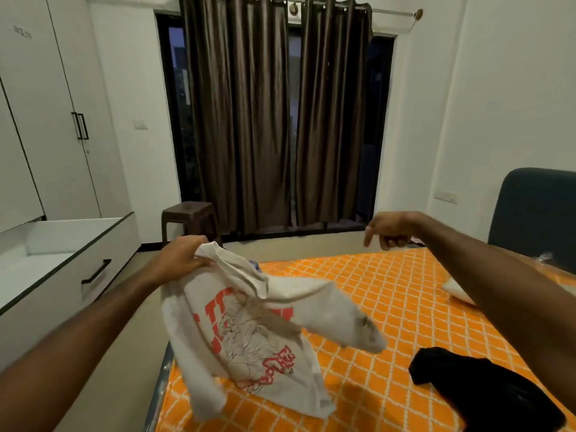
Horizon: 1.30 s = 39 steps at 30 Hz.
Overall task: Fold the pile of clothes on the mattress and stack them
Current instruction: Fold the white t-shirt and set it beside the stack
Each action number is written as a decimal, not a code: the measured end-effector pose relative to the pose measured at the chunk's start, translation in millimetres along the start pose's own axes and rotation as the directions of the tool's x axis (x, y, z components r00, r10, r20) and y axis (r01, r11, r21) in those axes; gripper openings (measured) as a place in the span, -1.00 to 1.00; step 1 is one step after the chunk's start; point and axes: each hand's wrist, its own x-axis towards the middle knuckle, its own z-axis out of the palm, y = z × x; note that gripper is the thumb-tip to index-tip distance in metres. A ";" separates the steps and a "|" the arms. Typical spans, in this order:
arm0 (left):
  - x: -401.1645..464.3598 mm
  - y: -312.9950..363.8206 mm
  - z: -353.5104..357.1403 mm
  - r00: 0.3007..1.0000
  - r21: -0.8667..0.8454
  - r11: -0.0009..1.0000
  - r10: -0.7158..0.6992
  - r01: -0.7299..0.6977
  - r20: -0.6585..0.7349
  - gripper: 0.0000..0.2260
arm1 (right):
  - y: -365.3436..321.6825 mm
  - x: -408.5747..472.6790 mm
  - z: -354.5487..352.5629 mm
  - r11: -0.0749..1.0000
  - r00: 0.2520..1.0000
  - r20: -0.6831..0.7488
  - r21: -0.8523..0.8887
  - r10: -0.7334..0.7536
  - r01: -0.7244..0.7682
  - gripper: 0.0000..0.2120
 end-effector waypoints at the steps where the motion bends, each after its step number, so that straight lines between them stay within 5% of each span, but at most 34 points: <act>1: -2.2 -1.8 0.0 1.000 -0.008 1.000 -0.013 0.013 -0.016 -0.82 | 3.6 1.4 -2.0 0.990 0.998 -0.064 0.136 -0.019 0.028 -0.76; 4: -9.5 -1.8 4.0 0.999 -0.022 1.000 0.017 -0.018 -0.029 -0.84 | 2.4 4.1 13.3 0.941 0.984 -0.161 0.316 -0.074 0.123 -0.74; 8: -11.4 15.9 8.0 0.993 -0.115 0.988 0.095 -0.102 -0.066 -0.87 | -26.1 9.9 105.0 0.933 0.954 0.070 0.244 -0.291 0.266 -0.84; 11: -6.2 33.8 1.5 0.980 -0.180 0.970 0.136 -0.161 -0.146 -0.89 | -57.2 20.6 190.2 0.873 0.876 0.153 0.263 -0.458 0.411 -0.65; 15: -2.3 53.4 -16.1 0.951 -0.227 0.947 0.166 -0.228 -0.261 -0.88 | -85.4 32.9 252.6 0.810 0.828 0.083 0.284 -0.554 0.513 -0.26; 17: -2.8 57.2 -23.9 0.939 -0.248 0.936 0.174 -0.252 -0.298 -0.88 | -91.0 35.9 265.5 0.792 0.832 0.007 0.310 -0.555 0.526 -0.26; 21: -6.0 58.3 -31.0 0.941 -0.326 0.905 0.184 -0.275 -0.284 -0.87 | -78.5 38.5 273.0 0.720 0.853 -0.016 0.529 -0.522 0.450 -0.61; 24: -9.3 50.6 -27.2 0.951 -0.312 0.911 0.200 -0.270 -0.237 -0.86 | -64.2 37.1 273.1 0.591 0.839 0.102 0.754 -0.535 0.286 -0.52; 29: -11.5 43.3 -18.7 0.955 -0.315 0.915 0.183 -0.252 -0.234 -0.85 | -68.4 34.8 279.5 0.491 0.822 0.106 0.842 -0.560 0.225 -0.57; 34: -6.6 16.1 -19.8 0.966 -0.023 0.970 0.239 -0.243 -0.100 -0.80 | -74.8 37.9 261.8 0.414 0.900 -0.050 0.876 -0.433 0.248 -0.72; 37: -16.3 -0.2 -19.8 0.983 0.129 0.975 0.181 -0.181 0.011 -0.85 | -66.2 41.9 221.6 0.465 0.872 -0.170 0.790 -0.460 0.399 -0.71; 39: -22.3 -6.2 -15.8 0.988 0.170 0.973 0.155 -0.155 0.014 -0.89 | -62.9 35.7 185.3 0.587 0.799 -0.029 0.662 -0.601 0.466 -0.66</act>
